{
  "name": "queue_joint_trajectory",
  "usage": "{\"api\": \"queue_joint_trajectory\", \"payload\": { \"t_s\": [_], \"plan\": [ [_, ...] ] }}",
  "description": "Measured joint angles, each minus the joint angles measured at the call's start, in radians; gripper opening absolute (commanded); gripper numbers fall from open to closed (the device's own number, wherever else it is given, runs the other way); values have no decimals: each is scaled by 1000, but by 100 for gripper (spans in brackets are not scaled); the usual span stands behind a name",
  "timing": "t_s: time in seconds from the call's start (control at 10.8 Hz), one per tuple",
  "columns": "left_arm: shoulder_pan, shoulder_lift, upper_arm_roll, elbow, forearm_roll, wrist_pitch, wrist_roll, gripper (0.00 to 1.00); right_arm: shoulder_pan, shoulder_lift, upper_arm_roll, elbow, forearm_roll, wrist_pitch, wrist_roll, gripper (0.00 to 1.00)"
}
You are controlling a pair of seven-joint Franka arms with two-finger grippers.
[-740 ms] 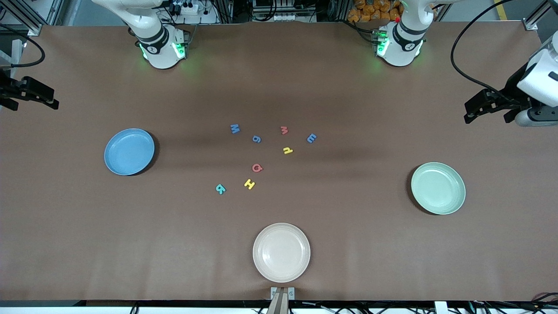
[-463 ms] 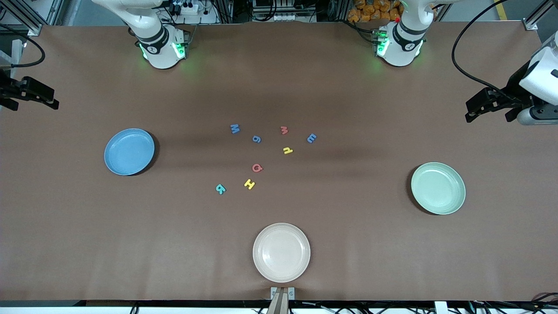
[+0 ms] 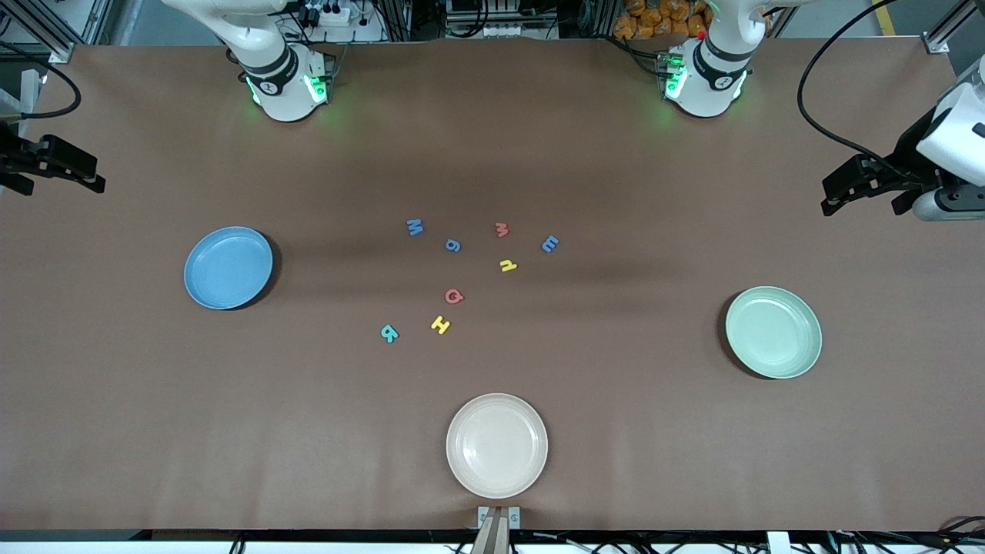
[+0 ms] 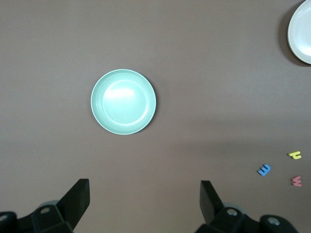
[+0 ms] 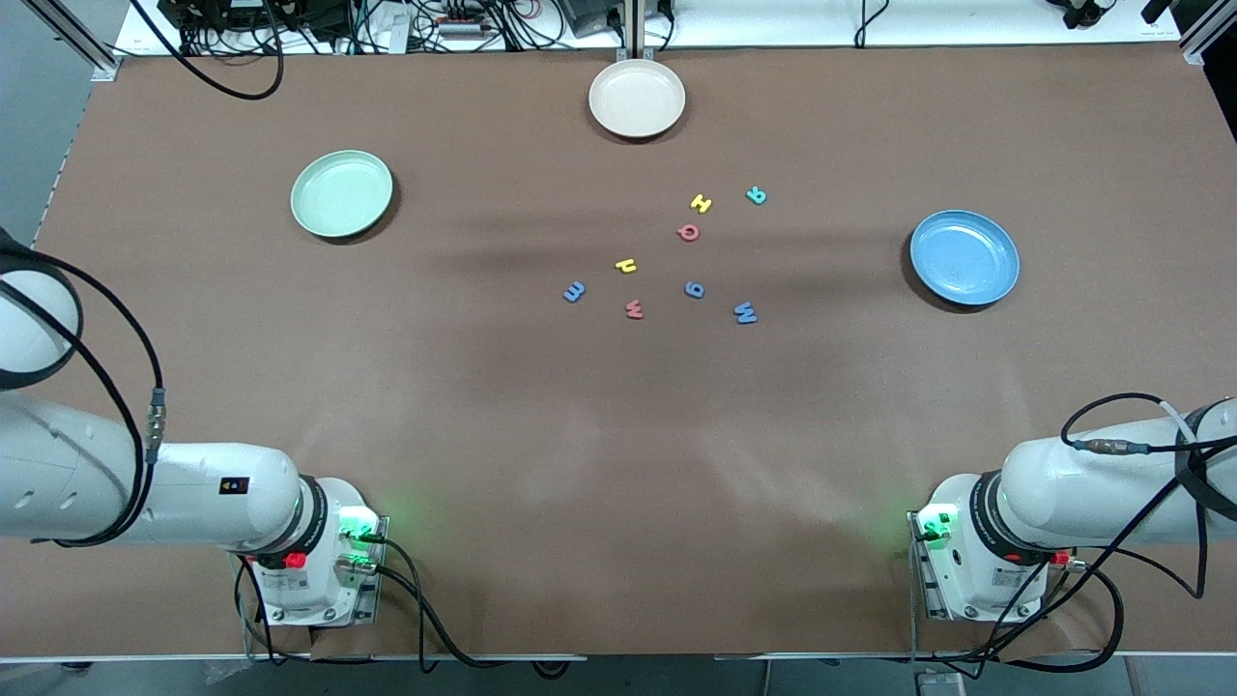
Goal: Sort uppercase to blue plate, lowercase to green plate
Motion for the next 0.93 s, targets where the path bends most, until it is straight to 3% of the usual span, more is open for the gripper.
{"api": "queue_joint_trajectory", "payload": {
  "t_s": [0.56,0.93],
  "plan": [
    [-9,14,-37,-24,-2,-17,-79,100,11,-6,98,0,50,1,191,100],
    [-17,64,-136,-30,-5,-17,-285,100,47,-4,220,-46,65,48,462,100]
  ]
}}
